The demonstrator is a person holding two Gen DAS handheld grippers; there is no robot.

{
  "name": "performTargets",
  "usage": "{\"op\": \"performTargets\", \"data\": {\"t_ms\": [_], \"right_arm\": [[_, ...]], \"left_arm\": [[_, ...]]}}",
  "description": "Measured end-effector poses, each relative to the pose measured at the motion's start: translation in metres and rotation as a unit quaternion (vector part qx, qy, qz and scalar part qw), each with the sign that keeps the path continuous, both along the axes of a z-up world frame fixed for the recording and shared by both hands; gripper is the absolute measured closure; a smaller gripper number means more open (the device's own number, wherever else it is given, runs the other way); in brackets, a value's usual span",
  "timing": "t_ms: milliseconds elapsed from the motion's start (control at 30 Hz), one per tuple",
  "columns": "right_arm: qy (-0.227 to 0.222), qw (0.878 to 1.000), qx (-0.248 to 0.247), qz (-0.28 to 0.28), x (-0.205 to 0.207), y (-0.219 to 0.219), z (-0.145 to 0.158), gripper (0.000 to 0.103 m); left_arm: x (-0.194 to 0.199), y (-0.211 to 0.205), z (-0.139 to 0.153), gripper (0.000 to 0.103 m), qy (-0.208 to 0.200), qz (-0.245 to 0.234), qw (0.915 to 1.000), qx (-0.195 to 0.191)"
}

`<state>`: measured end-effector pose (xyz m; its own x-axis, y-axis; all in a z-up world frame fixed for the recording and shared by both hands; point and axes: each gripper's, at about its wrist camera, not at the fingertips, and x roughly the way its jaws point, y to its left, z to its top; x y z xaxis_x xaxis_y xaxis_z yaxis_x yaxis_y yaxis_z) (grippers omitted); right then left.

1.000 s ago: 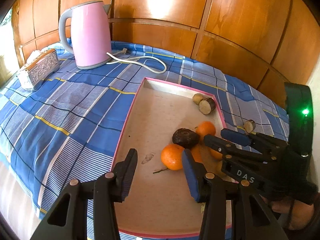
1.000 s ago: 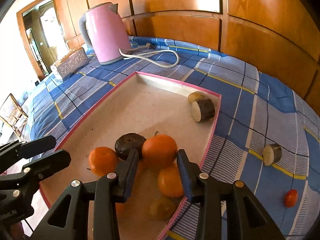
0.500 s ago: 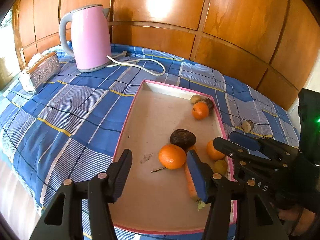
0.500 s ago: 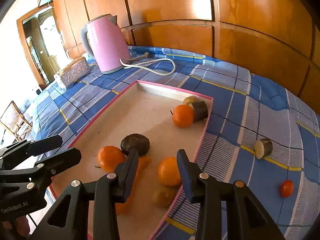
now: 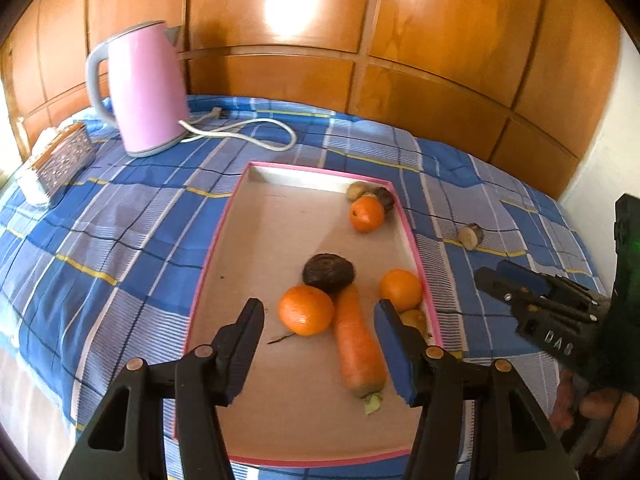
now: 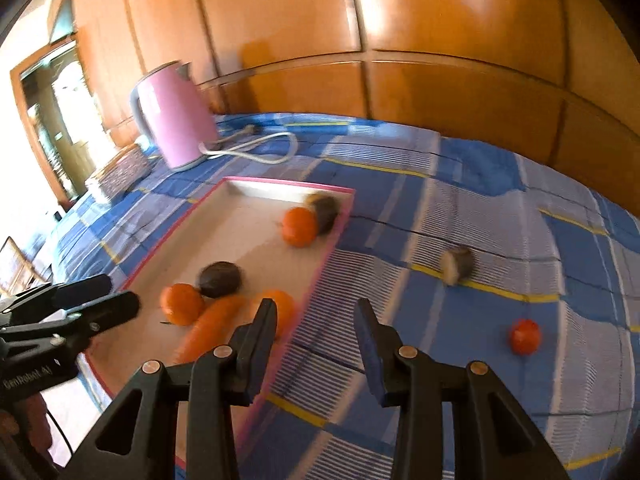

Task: Organize fruits
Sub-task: 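Grasp the red tomato with the right tool while the left tool moves to the dark slice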

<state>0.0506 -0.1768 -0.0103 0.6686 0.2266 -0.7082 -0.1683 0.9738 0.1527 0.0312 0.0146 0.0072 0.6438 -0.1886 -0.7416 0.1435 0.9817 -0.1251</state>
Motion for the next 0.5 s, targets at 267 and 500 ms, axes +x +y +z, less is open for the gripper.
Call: {"op": "performTargets", "data": {"t_ms": [267, 500], "right_arm": [[0.031, 0.991, 0.006, -0.126, -0.012, -0.095, -0.023, 0.063], [0.041, 0.986, 0.008, -0.163, -0.004, -0.133, -0.034, 0.063]], "left_arm": [[0.008, -0.03, 0.003, 0.045, 0.004, -0.068, 0.9977, 0.0], [0.021, -0.062, 0.005, 0.045, 0.008, -0.126, 0.992, 0.013]]}}
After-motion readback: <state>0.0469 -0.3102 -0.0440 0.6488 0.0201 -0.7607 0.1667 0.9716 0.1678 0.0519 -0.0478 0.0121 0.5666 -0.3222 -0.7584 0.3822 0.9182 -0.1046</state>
